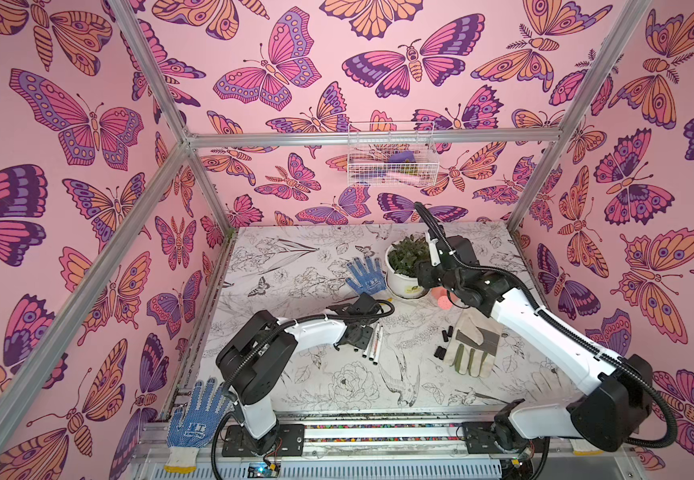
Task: Insert the pens into the pen caps
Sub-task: 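Reach left gripper to the white markers while right arm moves toward caps, then grasp one white marker with the left gripper and lift it upright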
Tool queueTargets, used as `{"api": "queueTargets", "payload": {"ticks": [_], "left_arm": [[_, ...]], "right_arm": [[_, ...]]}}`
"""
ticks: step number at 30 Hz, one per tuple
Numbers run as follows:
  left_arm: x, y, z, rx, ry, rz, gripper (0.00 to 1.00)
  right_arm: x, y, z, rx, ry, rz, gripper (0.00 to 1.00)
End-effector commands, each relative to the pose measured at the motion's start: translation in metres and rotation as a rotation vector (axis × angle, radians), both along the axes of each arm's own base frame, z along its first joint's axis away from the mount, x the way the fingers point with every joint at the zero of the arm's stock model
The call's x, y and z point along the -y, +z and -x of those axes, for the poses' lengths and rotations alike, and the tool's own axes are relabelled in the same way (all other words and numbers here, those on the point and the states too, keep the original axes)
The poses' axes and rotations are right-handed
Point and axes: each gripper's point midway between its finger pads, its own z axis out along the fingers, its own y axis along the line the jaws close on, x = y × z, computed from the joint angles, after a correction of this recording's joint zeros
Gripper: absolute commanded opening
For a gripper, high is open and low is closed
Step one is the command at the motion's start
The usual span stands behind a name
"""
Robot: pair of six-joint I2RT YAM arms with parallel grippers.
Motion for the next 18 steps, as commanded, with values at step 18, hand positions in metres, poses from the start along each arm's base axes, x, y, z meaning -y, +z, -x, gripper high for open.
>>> {"api": "queueTargets", "payload": {"ticks": [18], "left_arm": [[0.029,0.147,-0.048,0.321,0.0,0.572,0.0]], "right_arm": [[-0.054,0.009,0.039,-0.07,0.29,-0.245,0.66]]}}
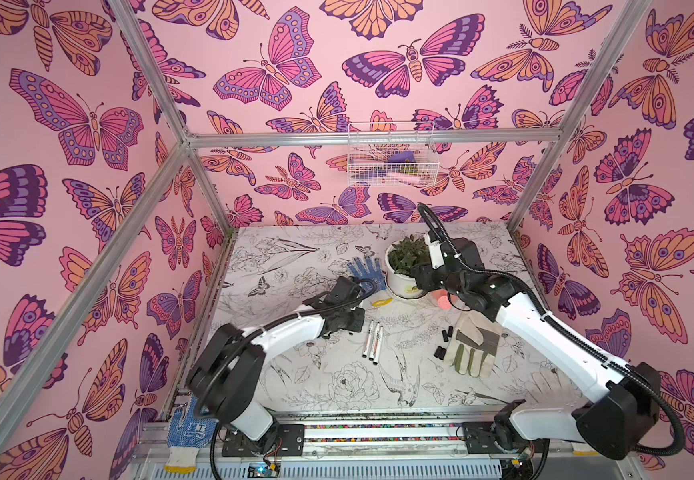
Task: Insert the pens into the pen caps
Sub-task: 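Grasp one white marker with the left gripper and lift it upright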
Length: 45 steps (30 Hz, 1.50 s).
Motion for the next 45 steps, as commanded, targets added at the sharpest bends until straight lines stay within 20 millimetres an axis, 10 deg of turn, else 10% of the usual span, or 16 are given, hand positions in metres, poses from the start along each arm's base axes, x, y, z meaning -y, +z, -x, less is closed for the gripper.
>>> {"api": "queueTargets", "payload": {"ticks": [1,9,20,39,45], "left_arm": [[0.027,0.068,-0.016,0.215,-0.033,0.245,0.0],[0.048,0.12,-0.023,0.33,-0.026,0.452,0.0],[0.066,0.131,-0.007,0.372,-0.112,0.45,0.0],[0.08,0.135,0.005,0.373,-0.18,0.46,0.0],[0.083,0.133,0.0,0.368,-0.183,0.452,0.28]], "right_arm": [[-0.04,0.008,0.023,-0.05,0.195,-0.171,0.66],[-0.079,0.025,0.03,-0.089,0.323,-0.411,0.66],[-0.091,0.019,0.015,-0.119,0.321,-0.43,0.59],[-0.099,0.021,0.01,-0.152,0.319,-0.482,0.1],[-0.097,0.028,0.014,-0.159,0.326,-0.517,0.07]]}}
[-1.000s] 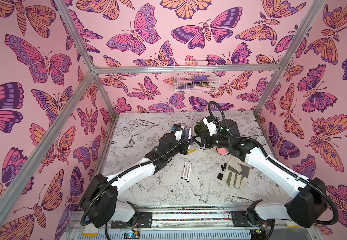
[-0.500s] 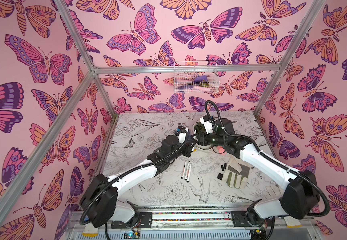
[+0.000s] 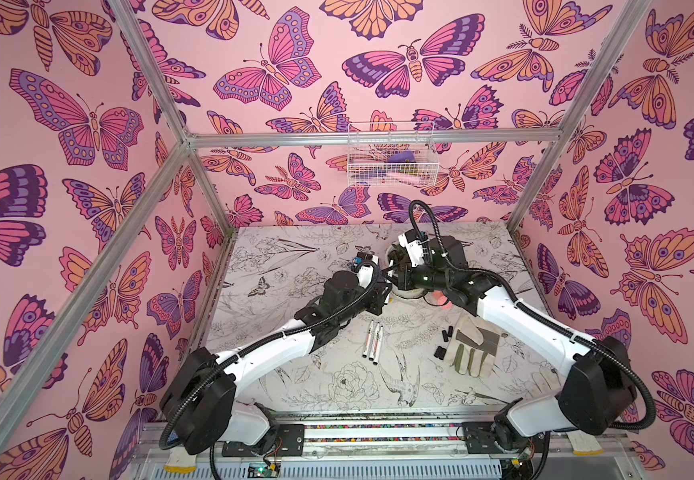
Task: Insert the pens into the pen caps
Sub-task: 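Grasp one white marker with the left gripper and lift it upright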
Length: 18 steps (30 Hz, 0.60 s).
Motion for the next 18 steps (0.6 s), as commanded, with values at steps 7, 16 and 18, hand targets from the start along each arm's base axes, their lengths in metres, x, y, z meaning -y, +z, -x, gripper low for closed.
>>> {"api": "queueTargets", "payload": {"ticks": [7,16,18], "left_arm": [[0.007,0.011,-0.002,0.04,-0.043,0.001,0.37],[0.014,0.011,-0.002,0.03,-0.085,-0.001,0.26],[0.017,0.008,-0.001,0.018,-0.098,-0.001,0.23]], "right_arm": [[-0.002,0.028,0.006,0.015,0.032,-0.085,0.05],[0.002,0.025,0.007,0.012,0.026,-0.073,0.05],[0.002,0.029,0.006,0.017,0.029,-0.086,0.05]]}}
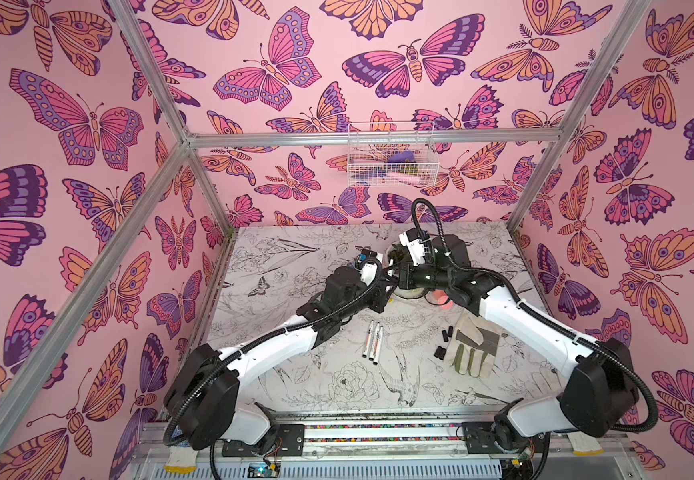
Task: Insert the pens into the pen caps
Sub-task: 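Grasp one white marker with the left gripper and lift it upright, then grasp a black pen cap with the right gripper while left holds marker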
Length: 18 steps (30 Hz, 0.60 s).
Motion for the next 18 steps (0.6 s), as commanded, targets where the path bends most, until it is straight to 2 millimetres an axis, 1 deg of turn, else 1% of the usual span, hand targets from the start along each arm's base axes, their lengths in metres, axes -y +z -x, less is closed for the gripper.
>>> {"api": "queueTargets", "payload": {"ticks": [1,4,6,7,8,9,10,11,13,15,18], "left_arm": [[0.008,-0.002,0.001,-0.015,-0.044,0.004,0.21],[0.01,-0.007,0.002,-0.033,-0.054,0.003,0.12],[0.01,-0.01,0.001,-0.046,-0.046,0.005,0.0],[0.009,-0.012,-0.001,-0.052,-0.031,0.007,0.0],[0.006,-0.013,-0.004,-0.056,-0.011,0.007,0.0],[0.002,-0.017,-0.008,-0.066,0.029,0.003,0.0],[-0.006,-0.021,-0.015,-0.081,0.095,-0.004,0.0],[-0.016,-0.026,-0.021,-0.095,0.164,-0.009,0.0],[-0.035,-0.036,-0.028,-0.119,0.273,-0.016,0.0],[-0.051,-0.044,-0.033,-0.129,0.348,-0.029,0.0],[-0.076,-0.054,-0.038,-0.152,0.463,-0.058,0.0]], "right_arm": [[0.003,0.021,0.001,0.037,0.004,-0.036,0.05],[0.006,0.024,0.0,0.045,-0.006,-0.034,0.05],[0.008,0.026,-0.002,0.044,-0.01,-0.04,0.06],[0.009,0.027,-0.002,0.041,-0.011,-0.043,0.1],[0.012,0.028,-0.003,0.04,-0.018,-0.041,0.17],[0.015,0.027,-0.003,0.034,-0.027,-0.031,0.31],[0.021,0.026,-0.002,0.031,-0.044,-0.014,0.41],[0.027,0.023,-0.001,0.032,-0.066,0.012,0.47],[0.044,0.014,0.003,0.034,-0.121,0.09,0.54],[0.064,0.002,0.01,0.029,-0.171,0.185,0.55],[0.093,-0.03,0.032,-0.032,-0.208,0.337,0.54]]}}
